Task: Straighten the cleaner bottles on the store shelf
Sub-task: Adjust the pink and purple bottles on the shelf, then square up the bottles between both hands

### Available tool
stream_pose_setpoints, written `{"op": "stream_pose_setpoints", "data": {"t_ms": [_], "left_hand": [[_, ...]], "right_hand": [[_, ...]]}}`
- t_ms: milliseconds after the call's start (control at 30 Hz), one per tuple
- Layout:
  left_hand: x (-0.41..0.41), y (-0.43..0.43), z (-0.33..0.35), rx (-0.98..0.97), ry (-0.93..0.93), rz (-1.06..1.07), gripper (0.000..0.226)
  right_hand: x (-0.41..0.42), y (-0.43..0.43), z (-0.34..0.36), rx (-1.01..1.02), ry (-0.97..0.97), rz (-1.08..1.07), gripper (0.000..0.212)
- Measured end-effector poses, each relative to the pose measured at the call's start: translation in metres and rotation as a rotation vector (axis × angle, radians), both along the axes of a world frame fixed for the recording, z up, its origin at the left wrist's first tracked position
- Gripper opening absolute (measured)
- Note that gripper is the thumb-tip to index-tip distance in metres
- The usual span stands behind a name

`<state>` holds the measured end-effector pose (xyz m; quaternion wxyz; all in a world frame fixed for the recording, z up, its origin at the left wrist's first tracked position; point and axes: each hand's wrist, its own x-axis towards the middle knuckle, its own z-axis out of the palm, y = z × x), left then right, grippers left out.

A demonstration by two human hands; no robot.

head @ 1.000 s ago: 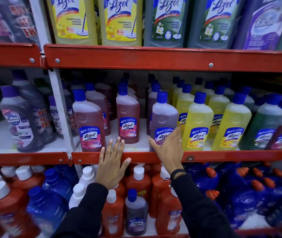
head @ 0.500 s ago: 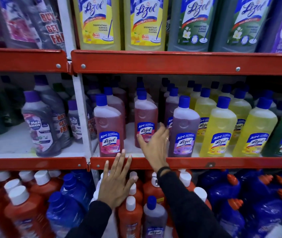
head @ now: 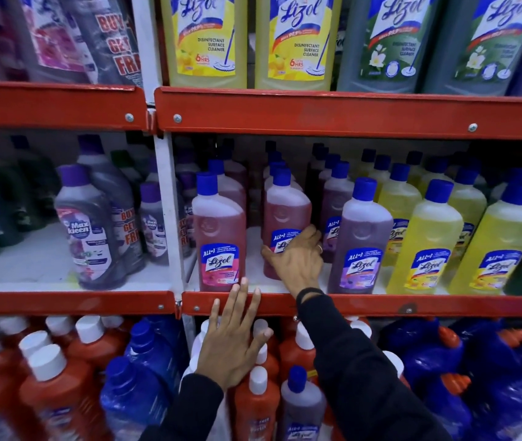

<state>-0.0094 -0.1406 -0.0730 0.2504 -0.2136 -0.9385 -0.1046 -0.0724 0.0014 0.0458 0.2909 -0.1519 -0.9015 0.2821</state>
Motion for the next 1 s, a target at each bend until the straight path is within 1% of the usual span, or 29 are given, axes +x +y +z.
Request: {"op": "stream_pose_setpoints", "data": {"t_ms": [100, 267, 533, 600, 633, 667, 700, 767, 833, 900, 933, 1000], "left_hand": [[0.001, 0.002, 0.000, 0.023, -0.005, -0.007, 0.065], [0.002, 0.003, -0.003, 0.079, -0.019, -0.022, 0.068], [0.005, 0.006, -0.002, 0.126, -0.045, -0.027, 0.072], [0.008, 0.010, 0.003, 0.181, -0.050, -0.043, 0.075], [0.010, 0.012, 0.007, 0.231, -0.068, -0.066, 0.075], [0.012, 0.015, 0.013, 0.295, -0.075, -0.096, 0.073], [0.015, 0.017, 0.019, 0.374, -0.062, -0.129, 0.071], [0.020, 0.025, 0.037, 0.577, -0.075, -0.213, 0.067], [0.022, 0.033, 0.055, 0.810, -0.225, -0.312, 0.061], [0.017, 0.037, 0.068, 0.994, -0.403, -0.349, 0.056], [0.012, 0.038, 0.072, 1.064, -0.470, -0.362, 0.058], [0.002, 0.038, 0.074, 1.130, -0.546, -0.402, 0.062]], "right_hand": [[0.012, 0.001, -0.001, 0.006, -0.026, -0.012, 0.106], [0.038, 0.001, -0.001, 0.036, -0.026, 0.001, 0.097], [0.060, 0.000, 0.001, 0.021, -0.014, 0.028, 0.099], [0.062, 0.003, -0.002, 0.002, -0.007, 0.050, 0.100], [0.063, 0.006, -0.006, -0.043, 0.013, 0.082, 0.100], [0.065, 0.010, -0.011, -0.143, 0.055, 0.142, 0.100], [0.068, 0.014, -0.016, -0.289, 0.108, 0.218, 0.097], [0.073, 0.022, -0.029, -0.580, 0.194, 0.354, 0.083], [0.078, 0.030, -0.038, -0.751, 0.232, 0.423, 0.068], [0.079, 0.034, -0.039, -0.862, 0.225, 0.451, 0.048], [0.080, 0.035, -0.038, -0.892, 0.222, 0.464, 0.041], [0.081, 0.036, -0.034, -0.895, 0.215, 0.493, 0.037]]}}
